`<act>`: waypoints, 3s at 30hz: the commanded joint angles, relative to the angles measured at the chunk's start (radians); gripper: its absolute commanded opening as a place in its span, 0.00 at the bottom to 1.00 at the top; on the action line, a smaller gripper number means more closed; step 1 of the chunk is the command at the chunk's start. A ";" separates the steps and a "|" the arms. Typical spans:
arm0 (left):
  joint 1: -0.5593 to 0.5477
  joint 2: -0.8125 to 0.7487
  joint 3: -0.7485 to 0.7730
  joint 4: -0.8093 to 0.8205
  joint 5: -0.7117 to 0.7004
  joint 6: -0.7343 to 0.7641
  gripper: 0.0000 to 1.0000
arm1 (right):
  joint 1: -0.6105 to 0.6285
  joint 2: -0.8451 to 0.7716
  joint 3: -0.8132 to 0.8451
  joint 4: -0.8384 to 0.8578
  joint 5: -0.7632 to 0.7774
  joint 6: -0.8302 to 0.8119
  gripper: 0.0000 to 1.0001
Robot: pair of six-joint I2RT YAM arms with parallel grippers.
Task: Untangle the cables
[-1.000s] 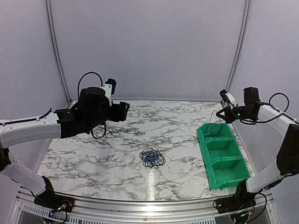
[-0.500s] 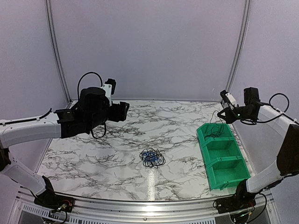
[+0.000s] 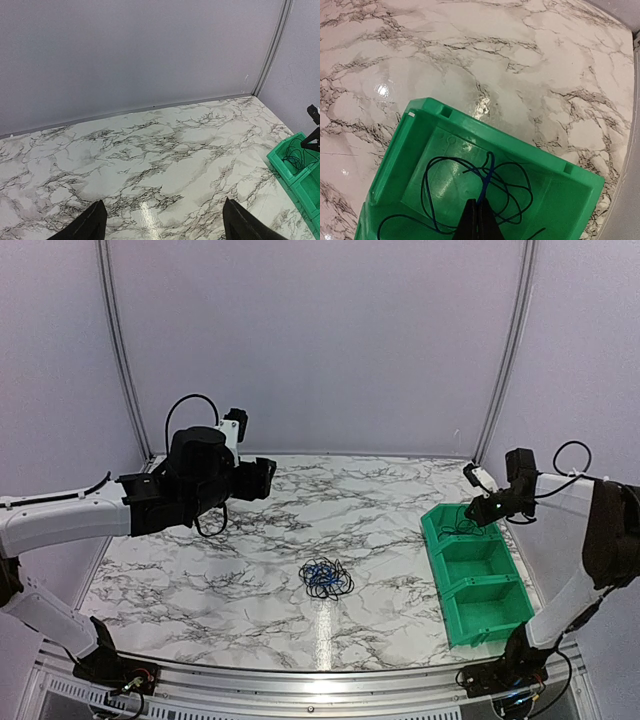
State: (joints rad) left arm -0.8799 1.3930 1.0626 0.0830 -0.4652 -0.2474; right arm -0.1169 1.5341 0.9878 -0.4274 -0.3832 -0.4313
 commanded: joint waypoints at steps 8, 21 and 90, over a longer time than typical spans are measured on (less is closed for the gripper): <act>-0.002 0.024 0.003 0.019 -0.007 -0.011 0.82 | -0.008 0.006 -0.039 0.064 0.106 0.009 0.00; -0.003 0.037 0.004 0.018 -0.001 -0.012 0.82 | -0.007 -0.139 -0.029 0.040 0.061 0.028 0.26; -0.206 0.281 -0.174 0.159 0.167 -0.387 0.79 | 0.764 0.472 0.402 -0.207 -0.376 0.076 0.31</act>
State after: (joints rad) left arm -1.0855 1.6772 0.8997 0.2173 -0.2787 -0.6258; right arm 0.6346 1.9903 1.3521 -0.6125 -0.7372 -0.3588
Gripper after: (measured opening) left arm 0.785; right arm 0.350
